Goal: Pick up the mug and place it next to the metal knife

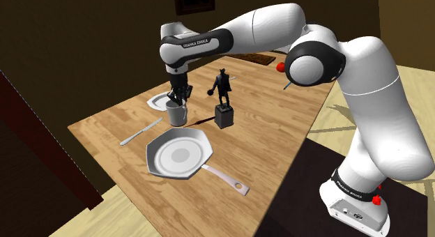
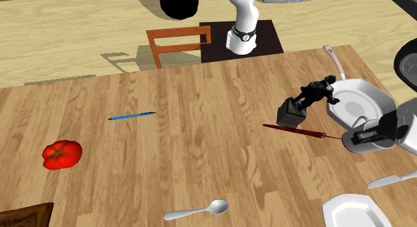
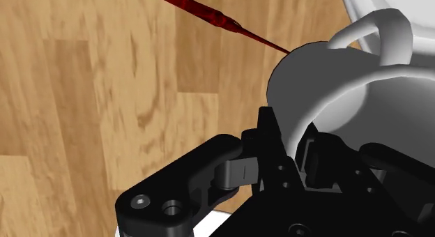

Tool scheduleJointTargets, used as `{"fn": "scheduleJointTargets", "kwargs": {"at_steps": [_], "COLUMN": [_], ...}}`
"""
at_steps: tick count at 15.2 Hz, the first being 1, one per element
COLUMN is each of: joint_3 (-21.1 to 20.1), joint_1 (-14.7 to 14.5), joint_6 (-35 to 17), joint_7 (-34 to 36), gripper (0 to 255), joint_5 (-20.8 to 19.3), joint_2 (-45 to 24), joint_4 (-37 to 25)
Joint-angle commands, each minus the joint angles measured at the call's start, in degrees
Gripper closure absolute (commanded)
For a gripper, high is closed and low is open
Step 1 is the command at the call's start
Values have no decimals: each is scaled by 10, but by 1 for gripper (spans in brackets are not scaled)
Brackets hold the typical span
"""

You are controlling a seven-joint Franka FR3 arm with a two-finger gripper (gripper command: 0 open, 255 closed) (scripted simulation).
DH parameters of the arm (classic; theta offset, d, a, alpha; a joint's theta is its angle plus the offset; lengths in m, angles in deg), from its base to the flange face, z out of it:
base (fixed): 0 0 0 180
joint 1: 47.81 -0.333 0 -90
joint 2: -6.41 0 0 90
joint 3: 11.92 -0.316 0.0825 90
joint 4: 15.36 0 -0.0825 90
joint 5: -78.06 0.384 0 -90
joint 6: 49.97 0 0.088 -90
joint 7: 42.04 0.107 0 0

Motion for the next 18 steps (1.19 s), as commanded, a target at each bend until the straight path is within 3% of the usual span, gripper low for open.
{"fn": "scheduleJointTargets", "kwargs": {"at_steps": [1,11,12,18], "joint_3": [-2,-2,-2,-1], "joint_1": [-1,-2,-1,0], "joint_6": [-12,-31,-33,-13], "joint_7": [-2,-4,-6,-3], "gripper": [255,255,0,0], "joint_5": [2,4,4,3], "joint_2": [-8,-14,-13,-11], "joint_4": [8,21,24,7]}}
